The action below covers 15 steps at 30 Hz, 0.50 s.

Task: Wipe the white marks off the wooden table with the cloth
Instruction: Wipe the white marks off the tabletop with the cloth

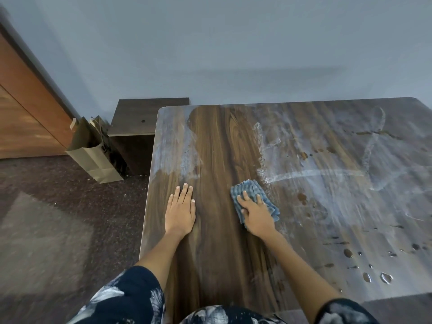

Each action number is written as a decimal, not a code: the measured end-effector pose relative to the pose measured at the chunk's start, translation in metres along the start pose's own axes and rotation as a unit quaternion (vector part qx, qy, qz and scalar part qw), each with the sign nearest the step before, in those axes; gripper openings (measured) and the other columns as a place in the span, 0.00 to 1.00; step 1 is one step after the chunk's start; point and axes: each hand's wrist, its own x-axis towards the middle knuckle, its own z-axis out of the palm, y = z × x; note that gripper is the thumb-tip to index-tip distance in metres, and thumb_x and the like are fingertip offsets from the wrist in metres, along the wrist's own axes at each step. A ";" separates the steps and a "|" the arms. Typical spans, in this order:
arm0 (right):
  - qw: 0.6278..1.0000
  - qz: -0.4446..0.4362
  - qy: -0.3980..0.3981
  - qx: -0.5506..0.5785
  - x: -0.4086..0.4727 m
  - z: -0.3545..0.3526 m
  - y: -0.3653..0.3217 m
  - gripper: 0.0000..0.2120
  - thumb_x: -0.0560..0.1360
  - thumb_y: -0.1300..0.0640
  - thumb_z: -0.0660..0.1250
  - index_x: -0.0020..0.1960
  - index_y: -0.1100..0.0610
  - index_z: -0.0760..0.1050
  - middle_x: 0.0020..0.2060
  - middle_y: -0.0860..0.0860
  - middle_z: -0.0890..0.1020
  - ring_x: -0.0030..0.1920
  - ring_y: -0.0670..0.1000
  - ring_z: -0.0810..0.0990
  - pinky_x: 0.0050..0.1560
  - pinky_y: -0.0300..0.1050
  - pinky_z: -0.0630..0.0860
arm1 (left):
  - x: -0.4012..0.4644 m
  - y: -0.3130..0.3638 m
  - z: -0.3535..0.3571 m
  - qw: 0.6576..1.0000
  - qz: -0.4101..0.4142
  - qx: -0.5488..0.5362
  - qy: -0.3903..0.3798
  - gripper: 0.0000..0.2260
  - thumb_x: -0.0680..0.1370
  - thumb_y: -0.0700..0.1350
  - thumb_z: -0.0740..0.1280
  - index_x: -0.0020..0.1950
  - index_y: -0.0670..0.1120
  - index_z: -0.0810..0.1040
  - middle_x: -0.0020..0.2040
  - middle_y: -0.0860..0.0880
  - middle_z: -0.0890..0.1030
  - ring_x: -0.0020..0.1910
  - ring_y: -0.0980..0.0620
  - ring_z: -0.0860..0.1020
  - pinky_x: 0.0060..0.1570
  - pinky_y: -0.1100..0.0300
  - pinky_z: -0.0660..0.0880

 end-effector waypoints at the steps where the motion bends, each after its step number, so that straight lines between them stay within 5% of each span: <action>1: 1.000 -0.019 -0.001 -0.002 -0.004 0.007 -0.008 0.21 0.82 0.57 0.51 0.75 0.48 0.58 0.77 0.46 0.53 0.76 0.59 0.48 0.73 0.53 0.50 | -0.001 0.000 0.000 1.000 0.000 -0.001 0.000 0.21 0.82 0.48 0.48 0.76 0.47 0.54 0.77 0.51 0.54 0.76 0.51 0.48 0.74 0.55 0.46; 8: 0.977 -0.194 -0.092 -0.008 -0.063 0.027 0.017 0.21 0.82 0.56 0.54 0.73 0.45 0.61 0.73 0.35 0.52 0.76 0.48 0.42 0.75 0.51 0.47 | -0.010 -0.003 -0.001 1.000 0.006 -0.003 -0.009 0.22 0.82 0.49 0.47 0.76 0.47 0.53 0.77 0.50 0.53 0.76 0.51 0.48 0.74 0.55 0.46; 11: 0.987 -0.144 -0.061 -0.046 -0.062 0.009 0.047 0.20 0.82 0.53 0.52 0.73 0.41 0.59 0.71 0.33 0.51 0.76 0.47 0.47 0.75 0.50 0.51 | -0.015 -0.004 0.000 1.000 0.007 -0.002 -0.012 0.22 0.82 0.49 0.47 0.76 0.47 0.52 0.77 0.51 0.52 0.76 0.51 0.47 0.75 0.55 0.45; 15: 0.999 -0.026 -0.021 -0.025 -0.030 -0.011 0.046 0.21 0.83 0.55 0.51 0.75 0.47 0.57 0.76 0.44 0.52 0.77 0.55 0.48 0.75 0.54 0.50 | -0.020 -0.007 0.000 1.000 0.010 -0.004 -0.015 0.22 0.82 0.49 0.47 0.76 0.47 0.51 0.77 0.51 0.51 0.76 0.52 0.46 0.74 0.55 0.44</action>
